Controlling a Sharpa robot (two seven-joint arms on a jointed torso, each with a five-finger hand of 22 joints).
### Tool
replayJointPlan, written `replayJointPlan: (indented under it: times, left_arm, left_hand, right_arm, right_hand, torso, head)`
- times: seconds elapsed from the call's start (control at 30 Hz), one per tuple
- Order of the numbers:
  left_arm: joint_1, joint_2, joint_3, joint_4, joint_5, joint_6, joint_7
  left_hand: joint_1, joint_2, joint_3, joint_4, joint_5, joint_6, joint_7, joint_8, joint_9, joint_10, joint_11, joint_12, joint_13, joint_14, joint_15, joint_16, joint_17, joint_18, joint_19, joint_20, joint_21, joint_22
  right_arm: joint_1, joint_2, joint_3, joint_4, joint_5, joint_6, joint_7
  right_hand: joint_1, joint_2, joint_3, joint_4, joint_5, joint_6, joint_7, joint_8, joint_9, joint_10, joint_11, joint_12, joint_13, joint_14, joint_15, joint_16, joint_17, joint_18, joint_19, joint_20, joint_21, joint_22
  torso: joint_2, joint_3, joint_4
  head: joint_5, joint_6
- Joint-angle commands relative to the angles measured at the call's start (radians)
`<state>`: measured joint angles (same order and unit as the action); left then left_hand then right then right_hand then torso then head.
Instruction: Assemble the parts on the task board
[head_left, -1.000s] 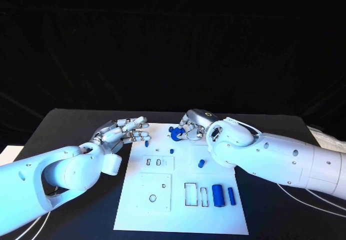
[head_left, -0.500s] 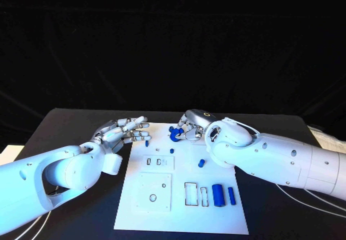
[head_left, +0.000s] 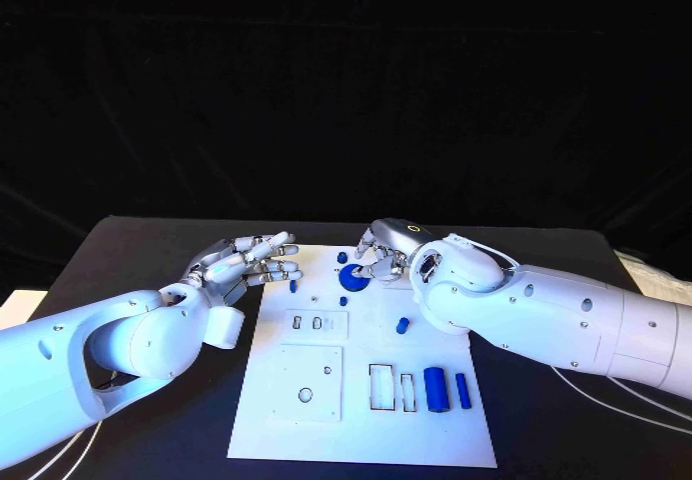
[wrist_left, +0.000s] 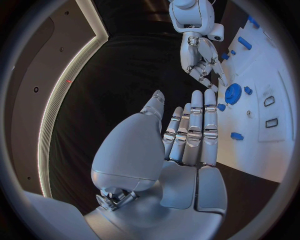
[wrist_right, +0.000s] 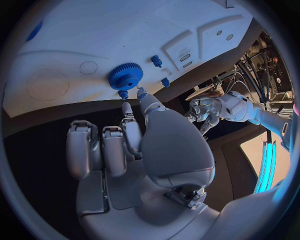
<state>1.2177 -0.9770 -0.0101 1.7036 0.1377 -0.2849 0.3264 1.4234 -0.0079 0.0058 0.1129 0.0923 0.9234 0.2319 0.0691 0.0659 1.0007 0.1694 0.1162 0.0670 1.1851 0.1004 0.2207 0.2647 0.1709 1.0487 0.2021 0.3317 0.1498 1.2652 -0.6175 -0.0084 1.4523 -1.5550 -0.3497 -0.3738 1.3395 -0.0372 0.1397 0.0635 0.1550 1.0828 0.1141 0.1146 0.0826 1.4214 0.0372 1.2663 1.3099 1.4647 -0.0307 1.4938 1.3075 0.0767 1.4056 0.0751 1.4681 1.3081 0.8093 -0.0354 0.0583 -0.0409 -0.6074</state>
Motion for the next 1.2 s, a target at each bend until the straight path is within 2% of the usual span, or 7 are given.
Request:
replayJointPlan:
  times: [0.03,0.27,0.37,0.5,0.67,0.87,1.2]
  left_arm:
    - [0.001,0.002,0.001,0.002,-0.005,0.021,0.002]
    - [0.001,0.001,0.001,0.001,-0.005,0.021,0.002]
    - [0.001,0.001,0.001,0.001,-0.005,0.021,0.002]
    - [0.001,0.001,0.001,0.001,-0.005,0.021,0.001]
    - [0.001,0.002,0.001,0.002,-0.005,0.02,0.002]
    - [0.001,0.002,0.001,0.002,-0.005,0.019,0.002]
    - [0.001,0.003,0.001,0.0,-0.005,0.02,0.002]
  left_hand:
    - [0.005,0.001,0.002,-0.006,0.004,0.002,-0.001,0.004,0.001,-0.004,0.0,0.006,0.001,-0.009,0.001,0.003,0.001,0.009,-0.005,0.001,0.007,0.001]
    - [0.005,0.001,0.002,-0.007,0.003,0.001,0.0,0.004,0.001,-0.005,0.0,0.006,0.0,-0.009,0.001,0.003,0.002,0.009,-0.005,0.001,0.007,0.002]
    - [0.005,0.001,0.002,-0.008,0.003,0.0,0.0,0.003,0.001,-0.006,0.001,0.006,0.0,-0.01,0.002,0.003,0.003,0.009,-0.005,0.001,0.007,0.002]
    - [0.005,0.001,0.002,-0.008,0.003,0.0,0.0,0.003,0.001,-0.006,0.001,0.006,0.0,-0.01,0.002,0.003,0.003,0.009,-0.005,0.001,0.007,0.002]
    - [0.005,0.001,0.002,-0.008,0.003,0.0,0.0,0.003,0.001,-0.007,0.001,0.007,0.0,-0.01,0.002,0.003,0.003,0.009,-0.005,0.001,0.007,0.002]
    - [0.005,0.001,0.002,-0.008,0.003,0.0,0.0,0.003,0.001,-0.007,0.001,0.007,0.0,-0.01,0.002,0.003,0.003,0.009,-0.006,0.001,0.007,0.002]
    - [0.005,0.001,0.002,-0.008,0.003,0.0,0.0,0.003,0.001,-0.007,0.001,0.007,0.0,-0.01,0.002,0.003,0.003,0.009,-0.006,0.001,0.007,0.002]
  right_arm:
    - [-0.001,-0.001,-0.001,-0.004,-0.017,0.033,-0.006]
    - [-0.001,-0.007,-0.001,-0.007,-0.017,0.032,-0.007]
    - [-0.001,-0.007,-0.001,-0.007,-0.014,0.034,-0.001]
    - [-0.001,-0.004,-0.002,-0.009,-0.002,0.052,0.007]
    - [-0.002,0.004,-0.004,-0.019,0.009,0.074,0.004]
    - [-0.01,0.016,-0.006,-0.035,0.023,0.092,0.006]
    - [-0.022,0.031,-0.007,-0.055,0.033,0.071,0.011]
  right_hand:
    - [-0.012,0.0,0.001,0.005,0.003,0.004,0.002,0.0,-0.001,-0.003,-0.006,-0.003,-0.005,0.076,-0.006,-0.001,0.118,-0.021,0.003,0.0,0.003,0.009]
    - [-0.012,0.0,0.001,0.005,0.003,0.004,0.002,0.0,-0.001,-0.003,-0.006,-0.003,-0.005,0.076,-0.006,-0.001,0.118,-0.021,0.003,0.0,0.003,0.009]
    - [-0.014,-0.008,0.001,0.005,0.002,-0.007,0.006,-0.009,-0.004,-0.009,-0.004,-0.015,-0.013,0.075,-0.005,-0.004,0.113,-0.02,0.002,0.0,0.003,0.008]
    - [-0.034,-0.035,-0.015,0.012,0.015,-0.068,0.024,-0.048,-0.016,-0.017,0.012,-0.029,-0.021,0.073,0.006,-0.009,0.106,-0.02,-0.001,0.007,0.001,0.005]
    - [-0.047,-0.051,-0.037,0.022,0.038,-0.126,0.038,-0.055,-0.018,-0.026,0.025,-0.041,-0.028,0.073,0.018,-0.011,0.103,-0.02,-0.003,0.019,0.0,0.002]
    - [-0.048,-0.051,-0.043,0.027,0.05,-0.13,0.039,-0.052,-0.016,-0.028,0.027,-0.042,-0.028,0.072,0.021,-0.011,0.102,-0.019,-0.004,0.023,-0.001,0.001]
    - [-0.039,-0.034,-0.04,0.03,0.064,-0.111,0.036,-0.045,-0.01,-0.023,0.024,-0.034,-0.02,0.073,0.02,-0.01,0.105,-0.019,-0.002,0.025,0.001,0.005]
  torso:
    - [0.0,0.0006,-0.0003]
    - [0.0,0.0007,-0.0001]
    - [0.0,0.0009,-0.0001]
    - [0.0,0.0001,0.0002]
    - [0.0,0.0003,0.0009]
    - [0.001,-0.0003,0.0011]
    - [0.0,-0.001,0.0018]
  head:
    - [-0.001,-0.001]
    - [-0.002,-0.001]
    - [-0.003,-0.001]
    - [-0.003,-0.002]
    - [-0.003,-0.003]
    - [-0.003,-0.003]
    - [0.0,-0.008]
